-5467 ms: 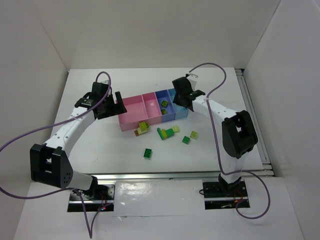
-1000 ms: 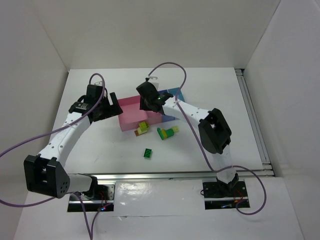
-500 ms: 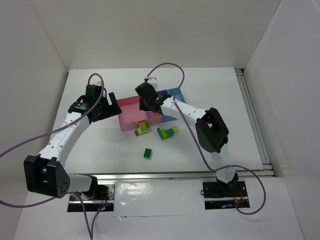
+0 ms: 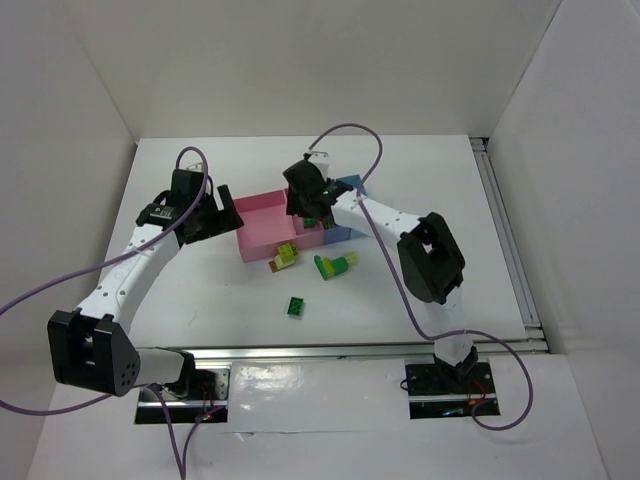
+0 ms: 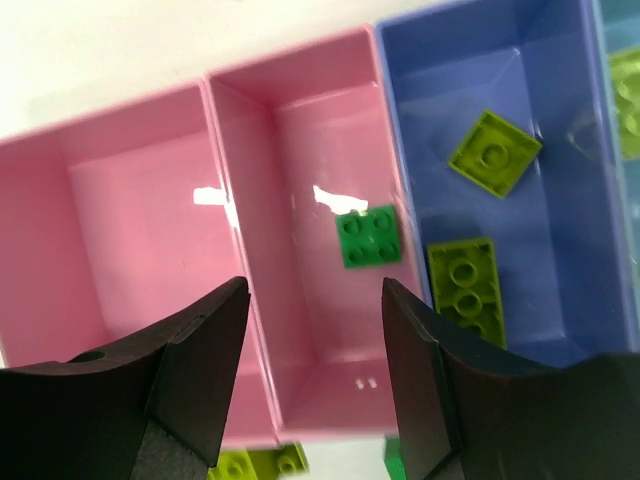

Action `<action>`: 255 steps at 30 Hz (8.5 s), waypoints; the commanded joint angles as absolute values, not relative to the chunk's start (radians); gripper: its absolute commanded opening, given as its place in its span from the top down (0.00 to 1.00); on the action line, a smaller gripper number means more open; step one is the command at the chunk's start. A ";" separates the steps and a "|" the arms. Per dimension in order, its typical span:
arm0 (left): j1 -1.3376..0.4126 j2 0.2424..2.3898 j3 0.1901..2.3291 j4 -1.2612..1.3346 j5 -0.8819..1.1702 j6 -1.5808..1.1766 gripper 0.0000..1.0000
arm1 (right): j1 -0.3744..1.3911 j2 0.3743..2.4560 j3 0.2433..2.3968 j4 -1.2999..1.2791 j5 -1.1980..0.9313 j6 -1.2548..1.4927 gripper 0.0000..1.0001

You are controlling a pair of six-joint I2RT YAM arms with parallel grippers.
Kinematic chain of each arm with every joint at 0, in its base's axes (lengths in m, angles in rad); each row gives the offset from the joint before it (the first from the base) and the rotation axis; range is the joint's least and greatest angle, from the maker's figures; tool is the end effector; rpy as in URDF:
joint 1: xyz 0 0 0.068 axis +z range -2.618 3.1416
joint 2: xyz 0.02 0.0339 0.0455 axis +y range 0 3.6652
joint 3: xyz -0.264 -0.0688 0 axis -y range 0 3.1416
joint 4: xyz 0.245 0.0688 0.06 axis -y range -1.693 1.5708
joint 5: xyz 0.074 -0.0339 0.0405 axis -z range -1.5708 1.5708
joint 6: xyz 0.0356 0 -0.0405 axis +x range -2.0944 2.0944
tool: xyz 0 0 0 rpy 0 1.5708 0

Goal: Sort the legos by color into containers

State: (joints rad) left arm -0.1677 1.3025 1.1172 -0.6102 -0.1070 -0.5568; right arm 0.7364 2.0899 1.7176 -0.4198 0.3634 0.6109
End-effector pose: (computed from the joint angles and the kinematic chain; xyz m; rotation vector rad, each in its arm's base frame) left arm 0.2752 -0.0427 0.3038 -0.5093 2.3165 -0.2244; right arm 0.3614 0.3106 0.2331 0.0289 2.3125 0.2591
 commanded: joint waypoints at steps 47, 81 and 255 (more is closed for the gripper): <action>-0.161 1.322 1.097 -0.595 -0.023 -0.512 0.06 | 1.076 1.773 1.402 -0.560 0.663 0.733 0.74; -0.161 1.359 1.106 -0.624 -0.008 -0.512 0.06 | 0.781 1.510 1.037 -0.393 0.500 0.755 0.55; -0.456 1.675 1.144 -0.393 0.072 -0.681 0.83 | 0.575 1.430 1.020 -0.316 0.094 0.436 0.37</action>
